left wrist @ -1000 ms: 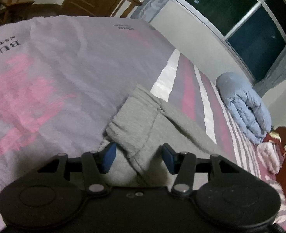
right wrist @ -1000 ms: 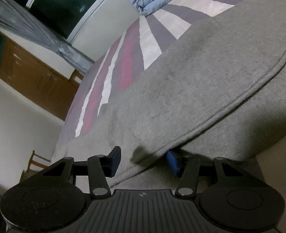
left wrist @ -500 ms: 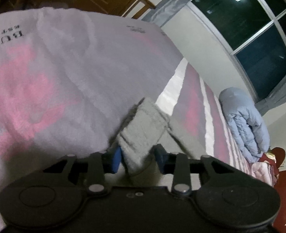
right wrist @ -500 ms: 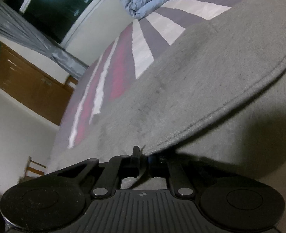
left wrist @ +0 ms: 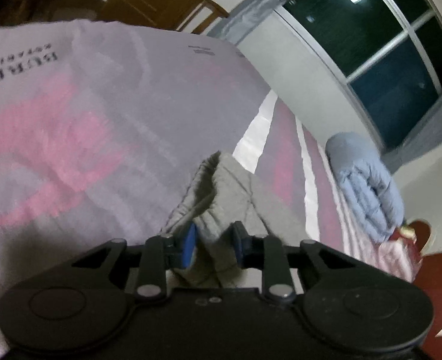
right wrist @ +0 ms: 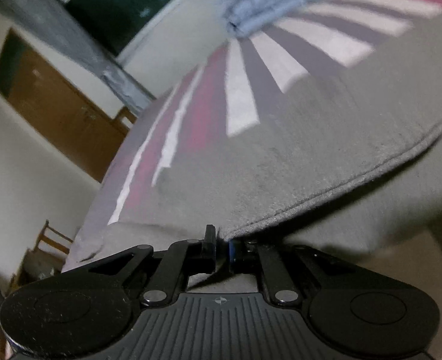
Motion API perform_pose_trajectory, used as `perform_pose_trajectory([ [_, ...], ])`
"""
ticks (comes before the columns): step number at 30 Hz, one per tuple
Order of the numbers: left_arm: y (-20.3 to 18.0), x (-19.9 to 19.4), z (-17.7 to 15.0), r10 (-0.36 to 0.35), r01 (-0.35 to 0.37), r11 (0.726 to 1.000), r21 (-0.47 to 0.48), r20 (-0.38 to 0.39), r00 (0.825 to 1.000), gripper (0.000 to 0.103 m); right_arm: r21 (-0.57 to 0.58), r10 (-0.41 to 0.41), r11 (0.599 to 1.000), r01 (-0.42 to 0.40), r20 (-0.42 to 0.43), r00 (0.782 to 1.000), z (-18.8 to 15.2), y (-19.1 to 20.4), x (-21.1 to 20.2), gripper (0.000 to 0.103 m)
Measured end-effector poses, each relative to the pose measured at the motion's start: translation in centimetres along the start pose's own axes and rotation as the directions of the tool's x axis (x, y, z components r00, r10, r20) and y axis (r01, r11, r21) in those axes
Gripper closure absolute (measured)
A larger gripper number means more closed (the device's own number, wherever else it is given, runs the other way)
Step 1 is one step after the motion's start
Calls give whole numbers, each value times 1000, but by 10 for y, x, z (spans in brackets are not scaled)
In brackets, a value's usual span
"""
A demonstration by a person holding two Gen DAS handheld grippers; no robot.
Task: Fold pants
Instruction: 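Lift the held pants end with both grippers and fold it over the pants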
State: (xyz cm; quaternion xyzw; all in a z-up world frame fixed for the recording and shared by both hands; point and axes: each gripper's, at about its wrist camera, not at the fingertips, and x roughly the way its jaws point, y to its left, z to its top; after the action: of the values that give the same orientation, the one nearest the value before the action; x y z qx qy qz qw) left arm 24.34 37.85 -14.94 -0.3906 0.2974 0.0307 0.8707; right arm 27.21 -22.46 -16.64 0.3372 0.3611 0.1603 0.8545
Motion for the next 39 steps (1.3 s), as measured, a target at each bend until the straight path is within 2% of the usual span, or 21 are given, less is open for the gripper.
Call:
perform_pose_trajectory([
  [3,-6,8,3,27,-27,999,22,-16,999,76,14,-4,1000,4,2,1000,1,0,4,94],
  [7,-19,21,4,86,-83,993,87,-35,996,75,5,-17,1000,17,-8,1000,7,1,12,94],
  [10,-25,22,2,121,-118,984,133,-13,993,82,-11,-35,999,35,-15,999,4,1,13,95],
  [12,-30,13,0,111,-114,982,150,27,993,88,-36,-19,999,19,6,1000,2,5,3,95],
  [15,-31,1,0,91,-97,982,162,47,995,88,-75,6,997,-4,26,1000,1,14,-12,95],
  [19,-19,-1,-2,111,-115,983,145,32,993,88,-72,-3,997,2,-7,1000,-7,8,-9,95],
  [22,-10,-1,-3,102,-104,991,85,23,994,89,-31,-25,999,24,-48,999,-16,-7,4,95],
  [24,-16,-12,3,59,-62,996,58,56,997,89,-15,2,1000,-2,-2,1000,-14,-5,-5,95],
  [26,-27,-20,13,50,-57,994,96,76,996,91,-52,22,998,-20,38,999,-8,5,-15,95],
  [29,-37,-24,26,31,-40,993,113,81,996,91,-54,49,997,-46,54,997,5,13,-16,95],
  [31,-38,-24,27,46,-54,991,121,68,997,91,-35,52,998,-50,53,997,10,12,-11,95],
  [33,-33,-19,21,94,-99,988,116,53,994,91,-26,16,1000,-15,21,1000,9,8,-2,95],
  [35,-24,-16,13,129,-132,987,89,36,991,88,-3,-2,1000,2,-24,1000,4,0,6,95],
  [37,-17,-16,4,129,-132,989,65,41,991,68,2,-4,1000,4,-20,1000,3,-4,4,95],
  [39,-14,-17,0,128,-131,990,54,50,990,58,0,-2,1000,2,-21,1000,1,-5,2,95],
])
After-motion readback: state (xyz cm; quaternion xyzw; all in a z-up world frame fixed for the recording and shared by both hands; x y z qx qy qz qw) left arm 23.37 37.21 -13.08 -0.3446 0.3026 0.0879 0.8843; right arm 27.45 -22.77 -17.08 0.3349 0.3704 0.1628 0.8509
